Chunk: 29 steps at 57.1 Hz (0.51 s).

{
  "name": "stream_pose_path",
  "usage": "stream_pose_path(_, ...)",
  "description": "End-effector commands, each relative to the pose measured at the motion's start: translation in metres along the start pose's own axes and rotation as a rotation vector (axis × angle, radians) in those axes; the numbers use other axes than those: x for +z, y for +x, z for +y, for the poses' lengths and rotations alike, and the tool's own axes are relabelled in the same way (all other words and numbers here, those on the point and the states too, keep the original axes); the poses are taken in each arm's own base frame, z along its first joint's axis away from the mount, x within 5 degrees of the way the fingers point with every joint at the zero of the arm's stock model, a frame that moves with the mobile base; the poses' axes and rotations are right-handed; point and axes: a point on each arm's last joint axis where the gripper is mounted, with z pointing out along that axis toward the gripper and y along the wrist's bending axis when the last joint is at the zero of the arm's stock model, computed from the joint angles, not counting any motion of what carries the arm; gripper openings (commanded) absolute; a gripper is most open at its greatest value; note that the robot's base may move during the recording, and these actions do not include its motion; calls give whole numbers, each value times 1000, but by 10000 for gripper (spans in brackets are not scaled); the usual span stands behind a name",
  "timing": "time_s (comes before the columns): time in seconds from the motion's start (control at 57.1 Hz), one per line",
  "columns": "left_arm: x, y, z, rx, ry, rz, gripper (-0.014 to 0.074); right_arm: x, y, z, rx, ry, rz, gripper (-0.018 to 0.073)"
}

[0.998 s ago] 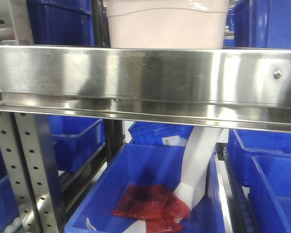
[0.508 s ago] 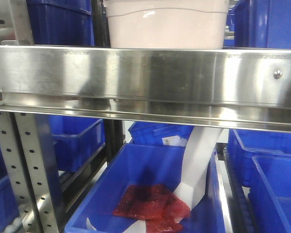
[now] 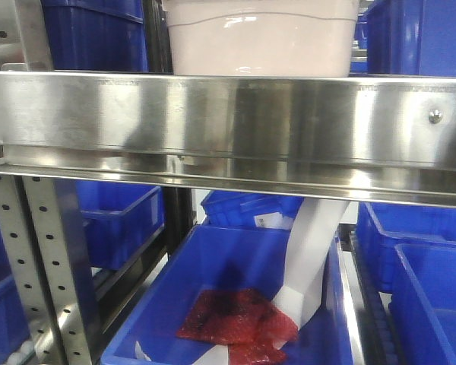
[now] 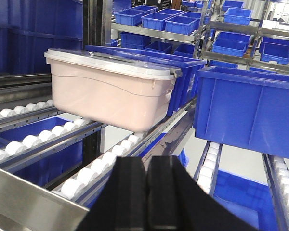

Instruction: Grab white bin and place on right shelf

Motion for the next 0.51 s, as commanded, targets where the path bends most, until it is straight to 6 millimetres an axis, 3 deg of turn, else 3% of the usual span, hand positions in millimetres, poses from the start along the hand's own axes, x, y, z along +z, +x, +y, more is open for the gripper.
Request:
stream_pose_path(0.0,0,-5,0,-3,-2,-78,-119,-1,-11,-3,21,32,-54,69)
stream_pose_path(0.49,0,-5,0,-3,-2,-78,-118,-1,-10,-4,-2,39,-45,69)
